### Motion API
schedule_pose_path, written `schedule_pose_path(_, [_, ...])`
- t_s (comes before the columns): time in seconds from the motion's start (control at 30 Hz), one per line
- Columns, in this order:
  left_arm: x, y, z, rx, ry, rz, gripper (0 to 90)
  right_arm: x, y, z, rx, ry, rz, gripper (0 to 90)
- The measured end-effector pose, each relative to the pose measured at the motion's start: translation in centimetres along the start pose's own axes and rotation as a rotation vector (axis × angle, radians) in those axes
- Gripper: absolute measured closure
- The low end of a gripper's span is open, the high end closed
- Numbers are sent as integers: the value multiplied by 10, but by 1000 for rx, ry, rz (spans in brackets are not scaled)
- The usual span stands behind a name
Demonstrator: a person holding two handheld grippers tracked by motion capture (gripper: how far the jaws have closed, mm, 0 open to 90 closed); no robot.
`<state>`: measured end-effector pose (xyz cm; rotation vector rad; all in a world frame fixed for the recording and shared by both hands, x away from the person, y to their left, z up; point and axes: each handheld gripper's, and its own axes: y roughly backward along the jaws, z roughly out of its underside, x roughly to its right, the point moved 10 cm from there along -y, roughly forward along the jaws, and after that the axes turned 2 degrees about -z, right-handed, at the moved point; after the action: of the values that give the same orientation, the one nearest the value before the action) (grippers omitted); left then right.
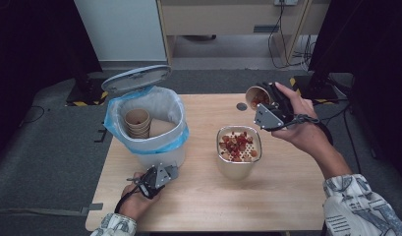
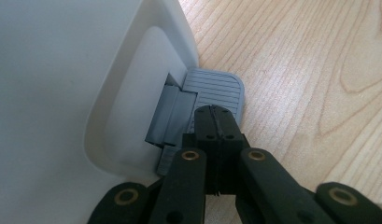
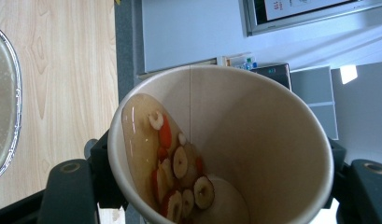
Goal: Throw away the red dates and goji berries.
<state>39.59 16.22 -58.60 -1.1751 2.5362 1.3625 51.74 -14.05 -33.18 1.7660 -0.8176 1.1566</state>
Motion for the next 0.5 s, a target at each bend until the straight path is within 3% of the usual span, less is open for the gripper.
schedule_pose_path(0.5, [0,0,0,0,3,1,896,4,5,-2,1,14,7,282])
